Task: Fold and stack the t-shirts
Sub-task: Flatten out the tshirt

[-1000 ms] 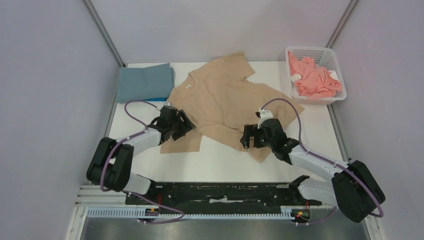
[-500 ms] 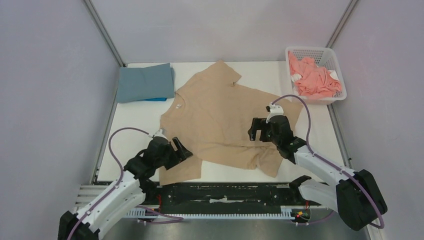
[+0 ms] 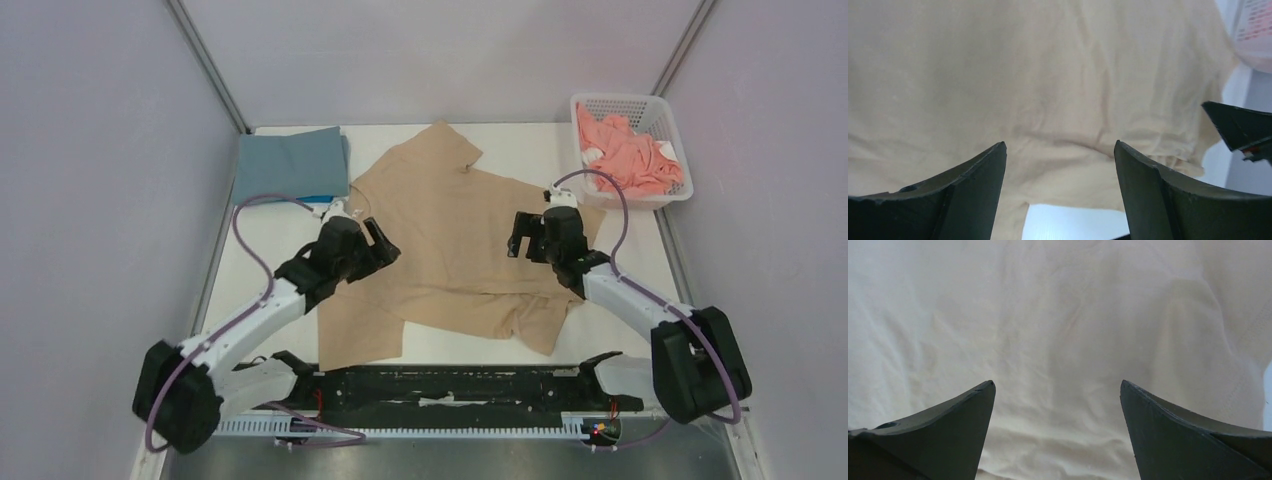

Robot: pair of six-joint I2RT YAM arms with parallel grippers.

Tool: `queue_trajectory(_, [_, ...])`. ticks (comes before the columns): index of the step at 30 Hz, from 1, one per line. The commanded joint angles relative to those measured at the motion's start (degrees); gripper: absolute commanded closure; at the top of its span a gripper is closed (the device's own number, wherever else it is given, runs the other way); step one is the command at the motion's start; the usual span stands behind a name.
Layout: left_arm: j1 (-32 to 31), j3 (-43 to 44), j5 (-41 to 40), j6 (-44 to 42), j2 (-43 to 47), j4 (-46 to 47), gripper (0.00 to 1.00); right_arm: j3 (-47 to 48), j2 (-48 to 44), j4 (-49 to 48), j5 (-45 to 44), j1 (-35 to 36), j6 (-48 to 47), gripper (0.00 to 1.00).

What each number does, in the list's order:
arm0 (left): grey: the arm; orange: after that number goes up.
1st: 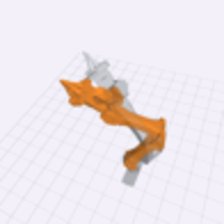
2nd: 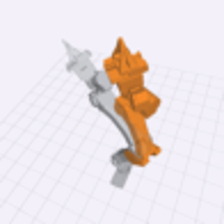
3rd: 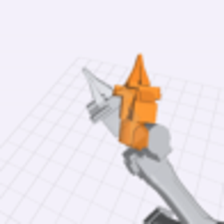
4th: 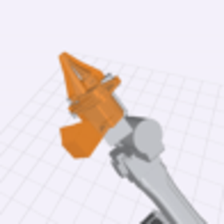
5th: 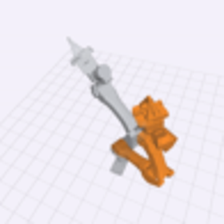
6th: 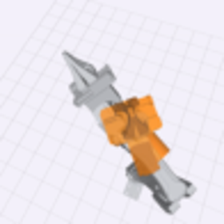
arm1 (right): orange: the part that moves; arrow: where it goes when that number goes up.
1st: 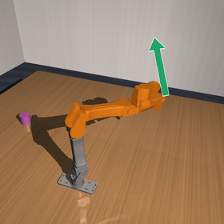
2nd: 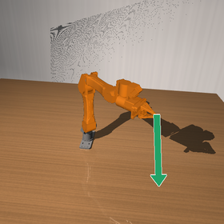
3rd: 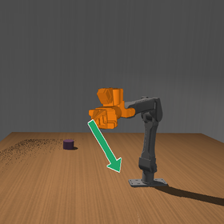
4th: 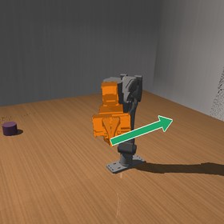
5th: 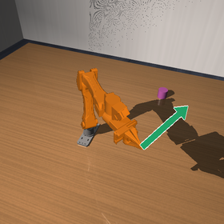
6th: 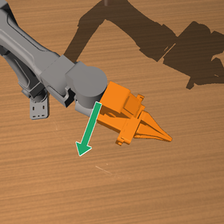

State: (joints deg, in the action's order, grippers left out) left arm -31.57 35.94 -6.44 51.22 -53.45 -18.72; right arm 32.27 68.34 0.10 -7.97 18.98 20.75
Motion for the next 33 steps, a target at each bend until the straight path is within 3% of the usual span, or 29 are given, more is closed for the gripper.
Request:
queue_trajectory(1, [0.82, 9.67, -3.07, -4.98, -17.6, 6.76, 0.16, 6.91, 9.09, -1.47, -0.46, -0.52, -1.28, 0.02])
queue_trajectory(3, [2.56, 12.18, -2.43, -5.49, -25.03, 6.41, 0.17, 9.75, 13.96, -2.59, -0.01, -0.69, -1.4, 0.02])
queue_trajectory(6, [6.85, 10.49, 5.21, -4.73, -31.56, 10.78, 0.2, 16.08, 22.29, -2.34, 1.82, -0.71, -2.31, 0.02])
queue_trajectory(14, [10.21, 3.15, 11.94, -2.68, -34.62, 14.79, 0.23, 34.75, 44.08, -2.82, 10.9, -0.66, -2.39, 0.02])
queue_trajectory(19, [10.27, -0.99, 7.11, -1.12, -30.04, 13.46, 0.23, 50.92, 56.51, -0.49, 13.62, -0.7, -3.51, 0.02])
queue_trajectory(24, [10.31, 1.88, 1.49, -2.11, -31.52, 10.51, 0.23, 69.11, 66.86, 3.96, 11.59, -0.95, -7.76, 0.02])
queue_trajectory(29, [10.65, 5.89, 1.21, -3.0, -35.7, 8.56, 0.23, 79.12, 69.52, 6.73, 12.31, -2.17, -12.27, 0.02])
queue_trajectory(33, [10.81, 6.02, 1.33, -3.33, -36.62, 8.76, 0.23, 71.97, 60.6, 2.5, 4.3, -2.53, -16.99, 0.02])
